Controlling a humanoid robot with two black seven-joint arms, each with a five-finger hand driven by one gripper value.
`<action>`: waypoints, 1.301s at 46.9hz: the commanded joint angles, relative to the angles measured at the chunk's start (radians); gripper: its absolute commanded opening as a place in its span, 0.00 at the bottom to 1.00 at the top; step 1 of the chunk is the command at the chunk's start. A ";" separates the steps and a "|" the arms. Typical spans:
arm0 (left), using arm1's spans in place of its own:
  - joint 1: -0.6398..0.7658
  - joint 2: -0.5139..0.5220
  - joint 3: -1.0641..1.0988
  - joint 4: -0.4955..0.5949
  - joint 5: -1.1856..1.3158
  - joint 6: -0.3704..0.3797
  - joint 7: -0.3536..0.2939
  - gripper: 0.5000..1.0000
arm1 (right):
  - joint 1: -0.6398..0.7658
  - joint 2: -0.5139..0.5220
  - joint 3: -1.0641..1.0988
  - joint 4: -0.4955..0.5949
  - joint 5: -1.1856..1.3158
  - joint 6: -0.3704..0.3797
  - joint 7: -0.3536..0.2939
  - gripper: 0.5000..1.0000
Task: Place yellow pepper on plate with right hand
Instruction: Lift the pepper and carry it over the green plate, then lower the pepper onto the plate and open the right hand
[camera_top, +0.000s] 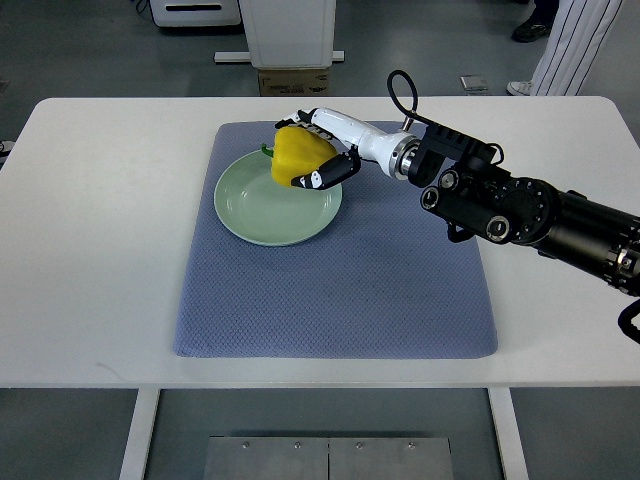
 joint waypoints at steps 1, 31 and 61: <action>0.000 0.000 0.000 -0.001 0.000 0.000 0.000 1.00 | -0.002 0.000 -0.002 0.007 0.000 0.001 0.003 0.00; 0.000 0.000 0.000 0.001 0.000 0.000 0.000 1.00 | -0.080 0.000 -0.034 0.056 -0.005 0.003 0.002 0.00; 0.000 0.000 0.000 -0.001 0.000 0.000 0.000 1.00 | -0.084 0.000 0.003 0.054 0.023 0.001 0.011 0.98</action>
